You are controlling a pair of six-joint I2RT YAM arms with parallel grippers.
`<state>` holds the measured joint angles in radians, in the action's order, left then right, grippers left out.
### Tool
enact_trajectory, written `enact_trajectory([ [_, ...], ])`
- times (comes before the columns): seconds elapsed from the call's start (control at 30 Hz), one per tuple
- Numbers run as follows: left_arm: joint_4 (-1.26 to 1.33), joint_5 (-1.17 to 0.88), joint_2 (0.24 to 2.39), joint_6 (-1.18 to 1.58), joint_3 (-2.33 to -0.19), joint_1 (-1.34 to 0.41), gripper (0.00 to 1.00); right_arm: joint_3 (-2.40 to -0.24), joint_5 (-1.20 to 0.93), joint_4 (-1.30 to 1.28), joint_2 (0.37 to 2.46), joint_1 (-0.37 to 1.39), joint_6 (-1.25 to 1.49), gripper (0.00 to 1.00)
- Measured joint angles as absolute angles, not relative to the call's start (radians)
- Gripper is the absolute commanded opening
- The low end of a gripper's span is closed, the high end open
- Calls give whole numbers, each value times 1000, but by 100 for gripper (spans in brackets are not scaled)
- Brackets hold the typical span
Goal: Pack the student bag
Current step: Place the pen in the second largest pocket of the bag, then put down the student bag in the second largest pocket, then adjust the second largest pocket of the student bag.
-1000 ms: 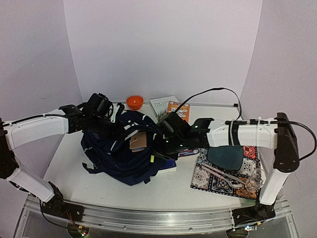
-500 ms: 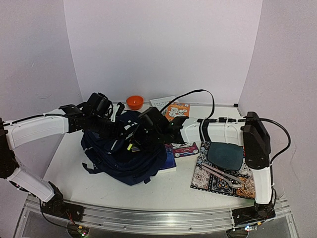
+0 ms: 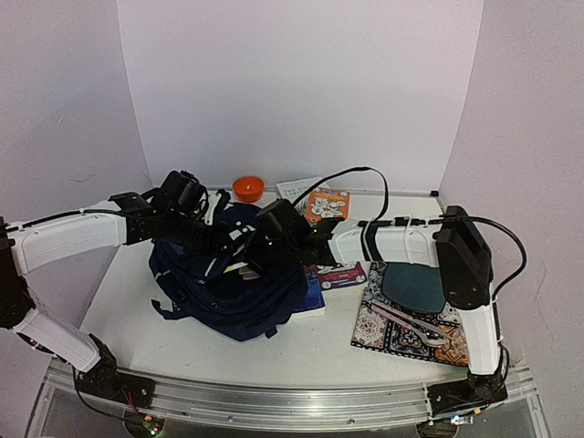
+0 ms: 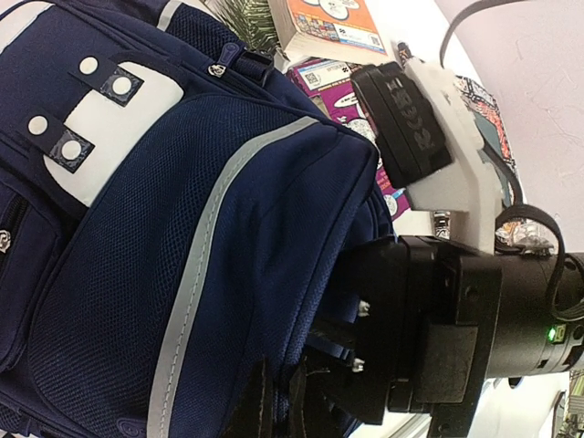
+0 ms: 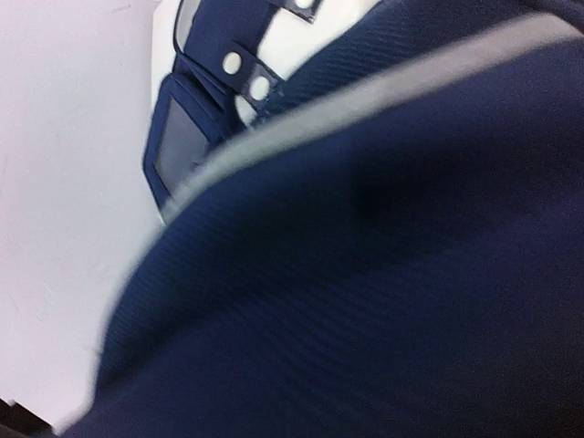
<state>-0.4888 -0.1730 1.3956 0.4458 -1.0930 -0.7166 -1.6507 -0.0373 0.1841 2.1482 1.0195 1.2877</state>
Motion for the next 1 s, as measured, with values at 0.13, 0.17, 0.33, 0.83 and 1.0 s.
enact_trajectory([
  [0.13, -487, -173, 1395, 444, -1085, -717, 1, -1570, -37, 186, 2091, 1020, 1204, 37],
  [0.17, -485, -174, 1394, 444, -1080, -717, 4, -1544, -37, 188, 2069, 1019, 1183, 40],
  [0.33, -467, -185, 1374, 443, -1034, -717, 19, -1405, -2, 177, 1916, 1020, 1065, 50],
  [0.83, -473, -188, 1336, 445, -1008, -698, 55, -1384, 87, 87, 1775, 1019, 754, 66],
  [1.0, -480, -189, 1285, 448, -946, -619, 58, -1490, 77, 73, 1826, 1019, 667, 71],
])
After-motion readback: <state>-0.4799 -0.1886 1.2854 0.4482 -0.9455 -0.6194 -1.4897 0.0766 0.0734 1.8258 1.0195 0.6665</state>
